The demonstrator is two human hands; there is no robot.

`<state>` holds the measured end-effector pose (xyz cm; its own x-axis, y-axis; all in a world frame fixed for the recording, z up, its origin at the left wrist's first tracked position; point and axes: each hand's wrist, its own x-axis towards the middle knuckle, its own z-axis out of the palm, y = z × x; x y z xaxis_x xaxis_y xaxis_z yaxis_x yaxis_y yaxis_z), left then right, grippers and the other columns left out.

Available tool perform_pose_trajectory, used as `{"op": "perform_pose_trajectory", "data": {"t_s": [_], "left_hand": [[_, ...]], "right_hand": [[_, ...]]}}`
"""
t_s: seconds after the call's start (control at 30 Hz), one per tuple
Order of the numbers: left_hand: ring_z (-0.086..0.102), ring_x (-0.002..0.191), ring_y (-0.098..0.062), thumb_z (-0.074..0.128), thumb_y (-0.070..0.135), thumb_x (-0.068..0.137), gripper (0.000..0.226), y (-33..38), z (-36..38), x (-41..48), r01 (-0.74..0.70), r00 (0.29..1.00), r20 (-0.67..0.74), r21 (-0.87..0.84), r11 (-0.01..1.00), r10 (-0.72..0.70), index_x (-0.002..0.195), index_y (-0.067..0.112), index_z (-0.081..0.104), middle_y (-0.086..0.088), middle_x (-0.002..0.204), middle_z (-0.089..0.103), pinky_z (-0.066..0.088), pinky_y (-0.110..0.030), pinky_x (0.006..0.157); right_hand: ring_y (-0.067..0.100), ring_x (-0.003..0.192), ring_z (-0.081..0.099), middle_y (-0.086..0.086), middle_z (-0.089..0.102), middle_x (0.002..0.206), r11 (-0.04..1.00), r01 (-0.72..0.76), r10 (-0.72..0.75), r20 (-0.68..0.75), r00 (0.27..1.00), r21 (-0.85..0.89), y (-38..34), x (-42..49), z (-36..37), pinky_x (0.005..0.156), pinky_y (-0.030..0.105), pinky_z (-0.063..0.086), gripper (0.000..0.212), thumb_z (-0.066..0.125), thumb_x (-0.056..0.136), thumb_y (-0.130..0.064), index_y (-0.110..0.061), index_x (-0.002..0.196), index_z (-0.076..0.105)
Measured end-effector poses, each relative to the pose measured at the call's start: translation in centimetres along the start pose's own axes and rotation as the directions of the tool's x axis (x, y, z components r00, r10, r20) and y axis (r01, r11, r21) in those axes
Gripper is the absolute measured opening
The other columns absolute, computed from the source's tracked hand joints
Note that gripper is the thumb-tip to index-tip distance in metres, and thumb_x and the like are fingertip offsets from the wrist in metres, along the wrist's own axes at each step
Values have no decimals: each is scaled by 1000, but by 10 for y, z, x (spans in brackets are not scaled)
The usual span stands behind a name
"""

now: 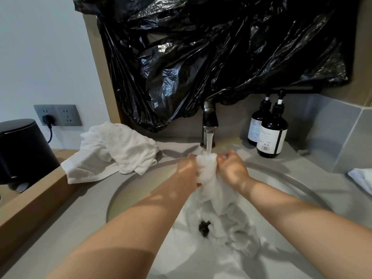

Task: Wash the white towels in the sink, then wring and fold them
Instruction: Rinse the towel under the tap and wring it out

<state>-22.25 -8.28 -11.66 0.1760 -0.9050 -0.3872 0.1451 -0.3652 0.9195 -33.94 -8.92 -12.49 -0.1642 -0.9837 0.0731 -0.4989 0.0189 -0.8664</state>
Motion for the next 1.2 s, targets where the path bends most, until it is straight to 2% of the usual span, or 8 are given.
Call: {"op": "perform_pose_trajectory", "data": {"t_s": [0.23, 0.4, 0.57, 0.67, 0.77, 1.03, 1.1, 1.2], "left_hand": [[57, 120, -32, 24, 38, 107, 54, 4, -9, 4, -57, 974, -186, 349, 935, 128, 138, 1, 48, -18, 130, 59, 43, -35, 103], [55, 124, -35, 38, 34, 105, 47, 3, -4, -3, -142, 990, 31, 204, 969, 139, 135, -1, 50, -20, 135, 56, 47, -33, 77], [48, 63, -12, 35, 14, 105, 33, 0, -16, 0, -213, 976, 171, 596, 775, 137, 131, -1, 48, -3, 85, 53, 41, -10, 43], [49, 82, -11, 44, 8, 96, 37, -4, -30, -1, -310, 918, 393, 798, 516, -56, 132, 11, 46, -3, 111, 54, 43, -14, 64], [46, 126, -17, 72, 29, 75, 78, -15, -33, 5, -414, 790, 591, 710, 570, -162, 143, 25, 35, 5, 136, 49, 40, -35, 108], [66, 105, -22, 77, 28, 82, 39, -9, -50, 19, -341, 887, 456, 748, 569, -67, 117, 15, 64, -2, 111, 70, 52, -36, 98], [64, 103, -23, 76, 29, 82, 37, -7, -58, 19, -277, 928, 359, 844, 460, -99, 112, 16, 59, 0, 106, 66, 53, -31, 88], [58, 86, -20, 73, 30, 83, 32, -8, -64, 14, -253, 961, 250, 967, -11, -115, 108, 17, 59, 1, 96, 56, 44, -25, 69]], "right_hand": [[20, 63, 50, 0, 53, 67, 976, 190, -187, -34, 982, 111, -7, -20, 12, 58, 30, 38, 21, 54, 93, -31, -13, 97, 45], [25, 78, 54, 7, 58, 80, 996, 24, -31, 80, 996, 85, 4, 3, 7, 65, 30, 40, 19, 44, 101, -29, -13, 94, 54], [21, 62, 54, 9, 61, 78, 989, -146, 149, 187, 971, -30, 15, 20, -23, 54, 26, 39, 25, 55, 96, -38, -13, 99, 58], [27, 81, 65, 15, 69, 101, 984, -177, 169, 239, 956, 12, 18, 26, -29, 68, 30, 50, 41, 64, 90, -40, -5, 111, 59], [28, 86, 68, 14, 70, 100, 976, -200, 170, 276, 946, 84, 14, 22, -24, 73, 31, 54, 44, 70, 87, -34, -1, 113, 59], [23, 83, 64, 12, 69, 96, 992, -128, 115, 496, 861, -7, 16, 17, -34, 83, 37, 52, 42, 49, 97, -45, -6, 98, 66], [20, 84, 66, 7, 70, 97, 950, -13, 173, 491, 854, -312, 21, 13, -39, 84, 35, 52, 49, 44, 97, -53, -9, 100, 66], [21, 91, 68, 3, 68, 101, 737, 156, 341, 561, 754, -657, 32, 4, -40, 85, 33, 55, 53, 53, 86, -64, -16, 106, 60]]}}
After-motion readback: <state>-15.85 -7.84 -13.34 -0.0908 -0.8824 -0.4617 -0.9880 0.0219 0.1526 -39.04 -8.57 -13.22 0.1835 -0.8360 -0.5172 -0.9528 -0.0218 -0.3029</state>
